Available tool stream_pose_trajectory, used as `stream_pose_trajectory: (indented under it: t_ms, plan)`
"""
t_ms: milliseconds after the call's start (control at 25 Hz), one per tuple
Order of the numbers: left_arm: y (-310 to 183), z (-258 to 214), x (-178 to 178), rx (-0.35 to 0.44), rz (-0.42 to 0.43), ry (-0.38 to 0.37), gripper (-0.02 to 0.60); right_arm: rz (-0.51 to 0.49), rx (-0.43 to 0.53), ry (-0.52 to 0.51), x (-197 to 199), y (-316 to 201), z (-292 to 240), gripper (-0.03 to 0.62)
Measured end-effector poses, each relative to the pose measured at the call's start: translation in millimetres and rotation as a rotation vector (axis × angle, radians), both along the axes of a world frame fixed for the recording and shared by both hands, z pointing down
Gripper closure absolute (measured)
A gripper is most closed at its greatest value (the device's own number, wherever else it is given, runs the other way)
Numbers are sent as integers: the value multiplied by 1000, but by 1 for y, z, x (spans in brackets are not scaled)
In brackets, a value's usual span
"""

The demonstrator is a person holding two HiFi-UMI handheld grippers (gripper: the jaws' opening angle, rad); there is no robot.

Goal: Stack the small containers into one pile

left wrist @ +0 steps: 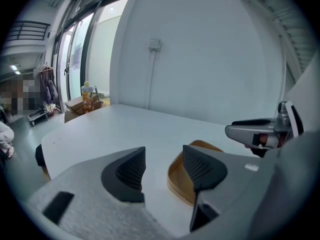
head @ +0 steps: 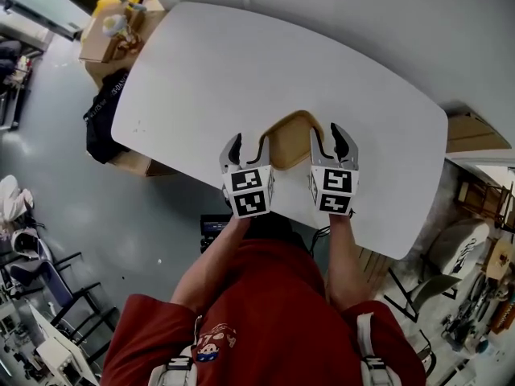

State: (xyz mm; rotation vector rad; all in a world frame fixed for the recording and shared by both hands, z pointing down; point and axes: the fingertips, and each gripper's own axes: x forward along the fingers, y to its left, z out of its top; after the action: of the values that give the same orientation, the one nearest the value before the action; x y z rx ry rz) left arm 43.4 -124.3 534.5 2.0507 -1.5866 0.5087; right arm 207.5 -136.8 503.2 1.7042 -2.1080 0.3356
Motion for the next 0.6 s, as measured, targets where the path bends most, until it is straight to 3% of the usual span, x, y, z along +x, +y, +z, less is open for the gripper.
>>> stream_pose_trajectory:
  t_ms: [240, 600]
  plan:
    - [-5, -40, 10, 157, 91, -5, 359, 54, 113, -57, -8, 10, -38, 422]
    - [4, -85, 32, 284, 174, -45, 373, 84, 228, -94, 3, 28, -82, 424]
